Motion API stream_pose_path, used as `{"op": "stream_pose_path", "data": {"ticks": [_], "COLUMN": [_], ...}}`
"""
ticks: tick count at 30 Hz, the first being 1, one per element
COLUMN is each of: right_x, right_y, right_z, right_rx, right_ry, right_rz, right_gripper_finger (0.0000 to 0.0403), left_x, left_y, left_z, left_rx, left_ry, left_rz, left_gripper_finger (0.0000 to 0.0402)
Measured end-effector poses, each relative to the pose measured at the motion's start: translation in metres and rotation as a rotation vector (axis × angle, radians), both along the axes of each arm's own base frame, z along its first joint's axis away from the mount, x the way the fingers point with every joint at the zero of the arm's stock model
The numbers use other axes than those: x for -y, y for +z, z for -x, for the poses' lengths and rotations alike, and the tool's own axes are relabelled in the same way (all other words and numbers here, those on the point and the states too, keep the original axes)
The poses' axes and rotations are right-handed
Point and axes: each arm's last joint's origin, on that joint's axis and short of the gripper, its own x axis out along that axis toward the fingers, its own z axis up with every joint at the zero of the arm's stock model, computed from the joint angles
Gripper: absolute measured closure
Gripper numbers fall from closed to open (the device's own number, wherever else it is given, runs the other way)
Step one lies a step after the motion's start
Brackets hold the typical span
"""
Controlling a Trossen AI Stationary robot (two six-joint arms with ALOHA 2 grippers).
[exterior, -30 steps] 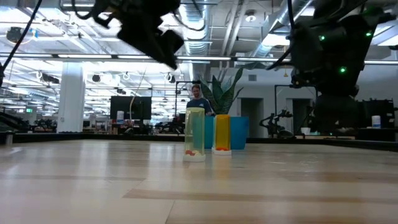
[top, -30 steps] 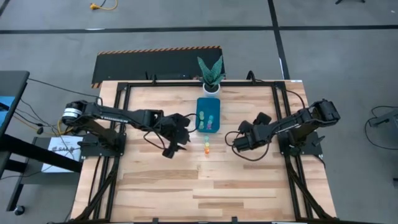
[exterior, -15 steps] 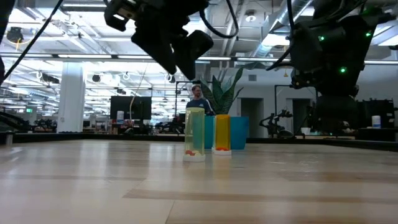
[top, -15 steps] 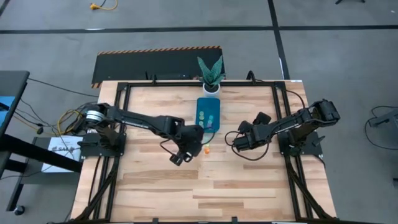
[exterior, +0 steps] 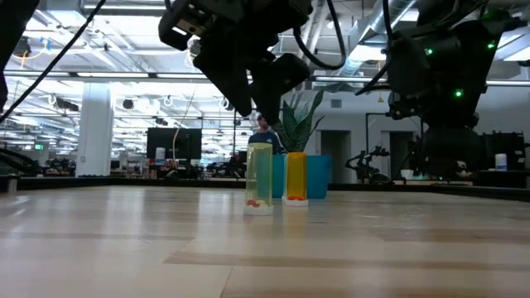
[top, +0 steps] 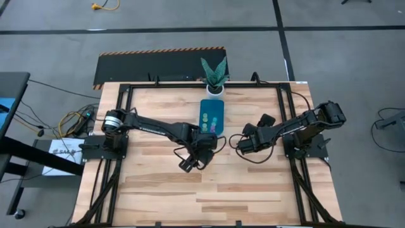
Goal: Pick and place pill bottles into a basket
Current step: Put the yellow pill bottle into the blue bin
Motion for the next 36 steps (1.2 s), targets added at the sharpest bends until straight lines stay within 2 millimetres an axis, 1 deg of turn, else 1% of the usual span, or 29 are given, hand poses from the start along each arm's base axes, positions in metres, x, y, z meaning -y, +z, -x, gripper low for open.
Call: {"op": "stream_pose_path", "data": {"ticks": [10,16,21,24,28,36], "right_x": [0.000,0.000,0.000,0.000,0.000,0.000], "right_y": [0.000,0.000,0.000,0.000,0.000,0.000], "right_z": [-0.001,-0.001,-0.001,0.000,0.000,0.000], "right_rx": [-0.011,-0.012,-0.012,-0.015,-0.023,-0.024], "right_ry": [0.023,0.023,0.023,0.023,0.024,0.024], "right_rz": [-0.004,-0.005,-0.005,-0.004,-0.003,-0.003], "right_gripper_finger": [0.0244,0.0244,0.0244,0.0244,0.0244,0.0244], "left_x": [0.011,0.012,0.012,0.017,0.029,0.046], "left_y": [0.000,0.000,-0.014,-0.026,-0.032,-0.032], "left_z": [0.001,0.001,-0.001,-0.003,-0.004,-0.002], "left_rx": [0.005,0.017,-0.024,-0.059,-0.066,-0.044], "left_ry": [-0.024,-0.032,-0.017,-0.020,-0.041,-0.071], "left_rz": [-0.018,-0.081,-0.120,-0.125,-0.118,-0.124], "left_gripper_finger": [0.0220,0.0220,0.0220,0.0220,0.0220,0.0220]}}
